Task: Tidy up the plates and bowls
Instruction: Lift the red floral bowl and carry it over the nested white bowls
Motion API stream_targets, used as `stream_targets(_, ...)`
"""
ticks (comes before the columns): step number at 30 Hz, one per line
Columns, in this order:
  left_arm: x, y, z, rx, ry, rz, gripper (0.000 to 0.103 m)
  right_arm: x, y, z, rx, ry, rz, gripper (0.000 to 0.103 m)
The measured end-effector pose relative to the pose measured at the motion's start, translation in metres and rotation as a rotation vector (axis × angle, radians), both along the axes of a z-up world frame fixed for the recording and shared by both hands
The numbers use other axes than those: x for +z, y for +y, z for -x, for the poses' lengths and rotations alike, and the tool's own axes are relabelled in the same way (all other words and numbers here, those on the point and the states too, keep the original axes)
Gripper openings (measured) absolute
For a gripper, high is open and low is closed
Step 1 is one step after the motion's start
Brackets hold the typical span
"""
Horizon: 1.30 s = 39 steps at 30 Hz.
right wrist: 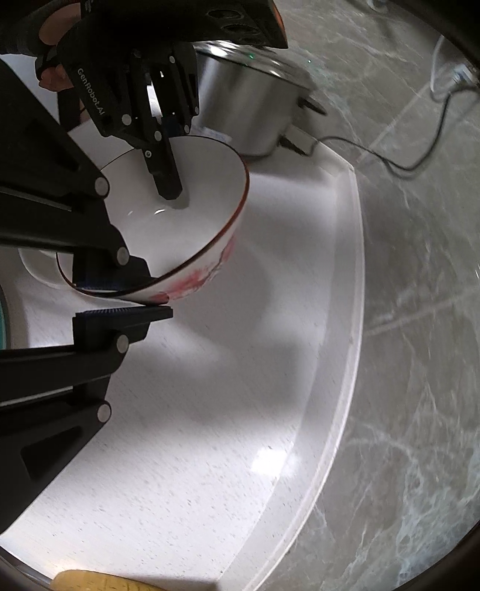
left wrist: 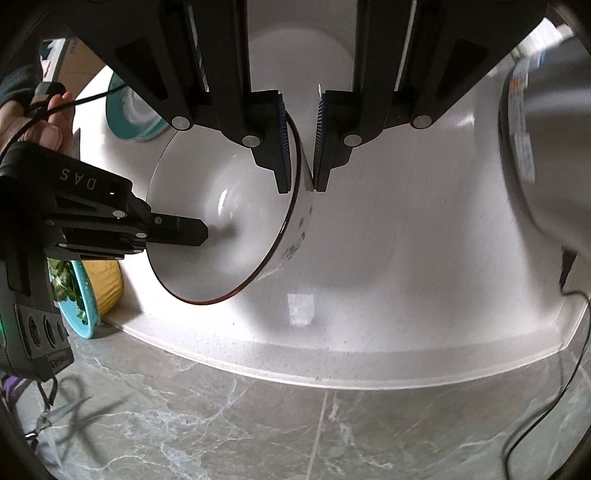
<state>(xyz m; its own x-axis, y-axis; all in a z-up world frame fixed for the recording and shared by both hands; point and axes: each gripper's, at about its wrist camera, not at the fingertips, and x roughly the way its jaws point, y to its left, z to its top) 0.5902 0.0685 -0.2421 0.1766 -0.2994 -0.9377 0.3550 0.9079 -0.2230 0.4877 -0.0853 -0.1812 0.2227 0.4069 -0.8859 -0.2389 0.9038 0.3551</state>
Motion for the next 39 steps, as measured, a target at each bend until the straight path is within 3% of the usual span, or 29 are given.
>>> stream_targets(6,-0.001,0.031,0.039,0.041,0.050,0.016,0.010,-0.003,0.018,0.026,0.066,0.053,-0.007,0.010)
stream_targets(17,-0.034,0.057,0.091,0.076,0.151,0.015,0.010,-0.025,0.042,0.054,0.135,0.138,0.038,0.011)
stream_targets(29,-0.061,0.047,0.083,0.068,0.168,-0.017,0.010,-0.041,0.048,0.054,0.144,0.146,0.094,0.011)
stream_targets(39,-0.064,0.049,0.079,0.091,0.130,-0.032,0.010,-0.040,0.059,0.054,0.208,0.096,0.175,0.007)
